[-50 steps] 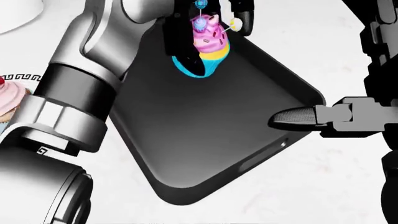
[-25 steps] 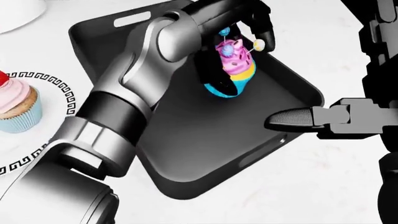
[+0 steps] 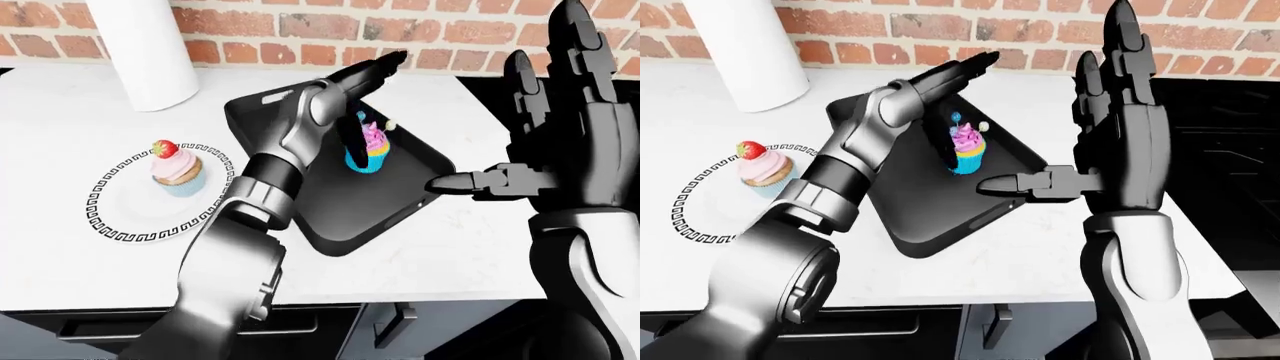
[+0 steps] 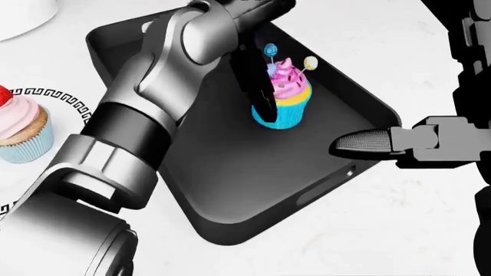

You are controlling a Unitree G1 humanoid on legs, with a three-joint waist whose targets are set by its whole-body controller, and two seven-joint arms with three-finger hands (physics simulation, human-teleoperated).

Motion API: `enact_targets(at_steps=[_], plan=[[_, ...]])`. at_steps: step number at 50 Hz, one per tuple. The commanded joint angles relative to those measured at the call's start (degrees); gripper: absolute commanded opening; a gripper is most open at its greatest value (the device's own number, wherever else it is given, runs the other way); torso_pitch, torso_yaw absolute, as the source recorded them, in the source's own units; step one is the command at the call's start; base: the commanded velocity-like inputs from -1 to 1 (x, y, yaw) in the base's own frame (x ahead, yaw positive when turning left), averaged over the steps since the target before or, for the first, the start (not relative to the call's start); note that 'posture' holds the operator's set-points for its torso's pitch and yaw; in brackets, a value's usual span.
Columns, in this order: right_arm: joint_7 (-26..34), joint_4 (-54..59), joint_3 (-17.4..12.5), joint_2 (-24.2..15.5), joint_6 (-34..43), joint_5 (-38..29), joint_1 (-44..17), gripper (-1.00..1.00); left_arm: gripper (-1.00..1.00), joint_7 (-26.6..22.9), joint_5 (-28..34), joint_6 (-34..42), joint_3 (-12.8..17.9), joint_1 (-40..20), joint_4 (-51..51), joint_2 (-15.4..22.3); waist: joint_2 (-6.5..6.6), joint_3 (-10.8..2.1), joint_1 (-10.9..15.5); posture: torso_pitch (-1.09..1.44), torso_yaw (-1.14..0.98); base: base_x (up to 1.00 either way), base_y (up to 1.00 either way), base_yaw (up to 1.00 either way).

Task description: Move the dessert items from the plate to the tray.

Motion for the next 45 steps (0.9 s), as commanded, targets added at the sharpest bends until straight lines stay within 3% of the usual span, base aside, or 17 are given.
enact_targets(at_steps=[1,8,19,26,30,32,41,45], plan=[[-0.08,-1.08,-0.46,-0.51,-1.58,-0.12,-1.13,1.0,1.0,0.5,-1.18,-0.39,1.37,-4.37,-3.17,1.39,-0.2,-1.76,0.07,0.0,0.0,0.0,0.0,0.0],[0.09,-1.52,-0.96,-0.63,-1.73,0.03,-0.4,1.0,1.0,-4.76,-2.36,2.0,2.49,-9.69,-4.99,7.0,0.05,-1.39,0.06,0.0,0.0,0.0,0.0,0.0],[0.51,-0.65,-0.17,0.33,-4.53,-0.6,1.83,1.0,1.0,-15.91,-1.86,4.81,6.31,-10.74,-14.6,21.84,0.91,-0.98,-0.22,0.0,0.0,0.0,0.0,0.0],[1.59,0.89,-0.19,1.02,-6.62,-1.02,2.92,1.0,1.0,-26.72,-4.52,9.69,10.3,-2.18,-30.45,31.53,1.5,-0.81,-0.36,0.0,0.0,0.0,0.0,0.0],[1.63,1.61,0.33,0.93,-6.64,-1.35,2.12,1.0,1.0,-27.8,-6.23,14.58,12.5,0.3,-35.95,34.75,1.79,-0.79,-0.53,0.0,0.0,0.0,0.0,0.0],[1.66,1.4,0.25,0.84,-6.15,-1.31,1.95,1.0,1.0,-30.25,-8.54,16.59,13.88,4.29,-41.86,36.44,1.87,-0.74,-0.52,0.0,0.0,0.0,0.0,0.0],[1.19,0.47,0.02,0.0,-3.3,-1.01,0.13,1.0,1.0,-29.68,-15.24,29.48,19.48,18.38,-59.96,43.79,2.42,-0.53,-0.67,0.0,0.0,0.0,0.0,0.0],[1.13,0.26,0.12,-0.08,-2.63,-1.04,-0.38,1.0,1.0,-28.17,-19.18,33.24,21.75,25.79,-66.27,45.11,2.71,-0.52,-0.67,0.0,0.0,0.0,0.0,0.0]])
